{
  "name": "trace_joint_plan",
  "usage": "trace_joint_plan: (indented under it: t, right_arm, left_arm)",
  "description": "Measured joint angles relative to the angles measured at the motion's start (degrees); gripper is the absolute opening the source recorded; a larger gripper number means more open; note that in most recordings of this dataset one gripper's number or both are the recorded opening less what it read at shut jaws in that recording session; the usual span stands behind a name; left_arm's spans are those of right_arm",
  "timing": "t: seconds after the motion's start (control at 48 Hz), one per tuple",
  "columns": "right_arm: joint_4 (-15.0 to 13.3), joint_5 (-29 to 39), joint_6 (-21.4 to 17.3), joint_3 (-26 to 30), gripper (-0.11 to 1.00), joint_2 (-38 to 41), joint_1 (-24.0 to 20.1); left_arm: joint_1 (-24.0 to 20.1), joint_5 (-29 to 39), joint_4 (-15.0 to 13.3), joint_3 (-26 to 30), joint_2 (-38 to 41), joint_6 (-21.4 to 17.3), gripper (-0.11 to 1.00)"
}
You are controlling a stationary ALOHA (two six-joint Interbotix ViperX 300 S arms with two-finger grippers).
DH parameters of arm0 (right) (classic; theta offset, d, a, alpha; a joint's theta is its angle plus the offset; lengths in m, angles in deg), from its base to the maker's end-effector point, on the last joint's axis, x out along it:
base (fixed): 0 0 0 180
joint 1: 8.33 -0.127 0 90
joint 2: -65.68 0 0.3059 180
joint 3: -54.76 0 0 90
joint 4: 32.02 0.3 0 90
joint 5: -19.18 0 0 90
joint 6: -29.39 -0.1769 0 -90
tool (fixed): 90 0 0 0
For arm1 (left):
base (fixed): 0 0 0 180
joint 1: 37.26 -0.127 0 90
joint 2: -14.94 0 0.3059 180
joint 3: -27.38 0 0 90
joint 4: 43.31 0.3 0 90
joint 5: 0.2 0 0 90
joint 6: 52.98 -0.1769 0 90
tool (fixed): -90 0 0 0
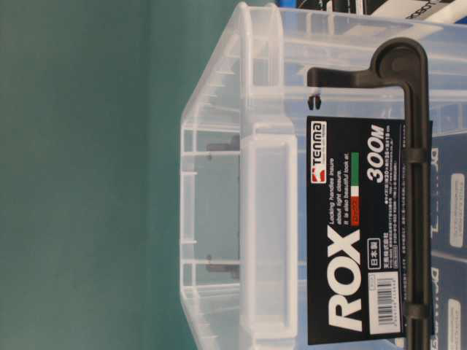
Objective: Pick the box from inside the plastic case
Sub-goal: 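Move the right gripper from rest over the clear plastic case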
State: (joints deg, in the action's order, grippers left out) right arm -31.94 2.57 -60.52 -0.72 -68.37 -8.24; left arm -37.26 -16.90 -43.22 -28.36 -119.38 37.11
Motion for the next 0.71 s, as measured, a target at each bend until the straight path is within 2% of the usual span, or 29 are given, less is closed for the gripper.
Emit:
trace_joint_plan:
  t: [0.063,0.146,0.209,0.25,0.334,0.48,0.709]
  right_arm:
    - [0.8,0.4,-0.8,0.9,0.09,0.1,0.0]
    - [5.3,3.7,-2.9,3.9,0.0,0.8,0.0]
    - [8.2,7.8,-4.6,6.6,-0.01,2.0,0.4]
    - [9.1,10.4,-5.4,8.0,-0.02,2.8,0.8]
    - [9.6,17.1,-6.8,11.7,-0.02,5.4,1.6]
    - [9.7,29.2,-6.9,20.3,-0.02,12.3,2.0]
    - [9.1,51.6,-6.5,39.2,-0.02,30.7,2.5]
  left_arm:
    - [0.0,0.9,0.4,0.1,-0.2,0.0,0.09]
    - [0.0,3.5,0.6,0.6,-1.2,0.0,-0.03]
    - [0.1,6.3,0.7,1.5,-2.3,-0.4,-0.06]
    - [0.1,8.2,0.7,2.1,-2.9,-0.4,-0.07]
    - [0.1,12.3,0.8,3.3,-3.6,-0.1,-0.07]
    - [0.2,19.5,0.8,5.2,-4.0,0.3,-0.07]
    - [-0.7,22.5,0.8,6.0,-3.9,0.3,-0.07]
